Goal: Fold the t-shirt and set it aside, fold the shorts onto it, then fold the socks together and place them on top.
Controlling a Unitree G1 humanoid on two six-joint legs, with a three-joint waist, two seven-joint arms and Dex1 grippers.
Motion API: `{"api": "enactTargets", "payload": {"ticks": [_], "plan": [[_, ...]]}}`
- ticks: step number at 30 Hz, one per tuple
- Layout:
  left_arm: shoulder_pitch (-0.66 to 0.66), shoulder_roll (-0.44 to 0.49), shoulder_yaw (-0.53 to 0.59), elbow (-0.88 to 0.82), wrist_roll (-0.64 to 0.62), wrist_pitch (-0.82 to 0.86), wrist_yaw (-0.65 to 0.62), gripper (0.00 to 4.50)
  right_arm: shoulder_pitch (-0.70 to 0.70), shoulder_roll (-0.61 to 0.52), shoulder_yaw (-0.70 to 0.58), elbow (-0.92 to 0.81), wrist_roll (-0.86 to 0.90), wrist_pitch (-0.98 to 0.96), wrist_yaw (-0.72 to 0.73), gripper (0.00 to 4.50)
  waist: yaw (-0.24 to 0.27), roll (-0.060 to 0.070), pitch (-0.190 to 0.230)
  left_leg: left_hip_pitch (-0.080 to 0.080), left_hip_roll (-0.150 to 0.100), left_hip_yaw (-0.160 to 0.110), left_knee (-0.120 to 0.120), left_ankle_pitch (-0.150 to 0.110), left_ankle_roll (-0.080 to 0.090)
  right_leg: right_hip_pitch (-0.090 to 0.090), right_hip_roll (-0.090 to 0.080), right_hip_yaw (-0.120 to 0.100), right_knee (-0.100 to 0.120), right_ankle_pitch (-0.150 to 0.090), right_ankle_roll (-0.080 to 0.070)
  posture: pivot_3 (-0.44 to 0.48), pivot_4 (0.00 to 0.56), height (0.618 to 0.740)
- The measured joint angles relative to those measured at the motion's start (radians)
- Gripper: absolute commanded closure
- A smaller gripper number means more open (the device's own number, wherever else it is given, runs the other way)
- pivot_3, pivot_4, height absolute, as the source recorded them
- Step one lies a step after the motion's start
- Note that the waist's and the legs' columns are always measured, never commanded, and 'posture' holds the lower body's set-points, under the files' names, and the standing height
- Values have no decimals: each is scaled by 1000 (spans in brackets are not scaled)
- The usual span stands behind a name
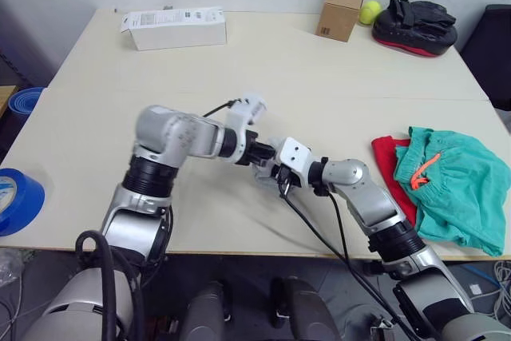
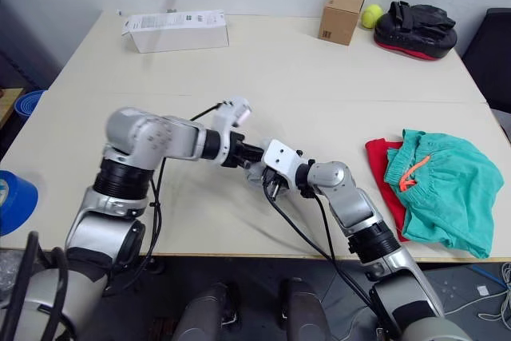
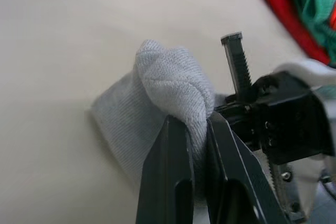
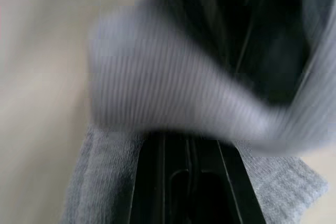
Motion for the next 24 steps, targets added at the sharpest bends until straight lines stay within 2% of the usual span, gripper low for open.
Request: {"api": "enactTargets", "payload": {"ticks": [3, 6, 12, 20, 24], "plan": [[-25, -9, -98, 9, 83, -85, -44, 4477, 14, -4, -6, -14, -1, 2, -6, 4500, 2, 1, 0, 0, 0, 0, 0, 0, 1, 0, -1, 0, -1, 0, 0, 0, 150, 740], [-35, -30, -131, 46, 138, -137, -76, 4477, 27, -6, -11, -31, -5, 4, -10, 4500, 2, 1, 0, 0, 0, -1, -1, -1, 3, 1, -1, 0, -3, 0, -1, 0, 150, 740], [-43, -54, -111, 79, 166, -131, -129, 2592, 38, -6, -13, -48, -9, 9, -18, 4500, 2, 1, 0, -1, 0, -1, 0, -2, 5, 1, -1, 0, -4, 0, 0, 0, 150, 740], [-43, -99, 83, 140, 147, 27, -139, 83, 47, -16, -20, -67, -15, 9, -17, 4500, 1, 1, 0, -2, 0, -1, 0, -1, 6, 0, -1, -1, -4, 0, 0, 0, 150, 740], [-43, -122, 160, 165, 147, 72, -137, 38, 48, -35, -22, -74, -23, 6, -17, 4500, 2, 0, 0, -2, 0, -1, 0, -1, 6, 1, -1, -1, -4, 0, 1, 0, 150, 740]]}}
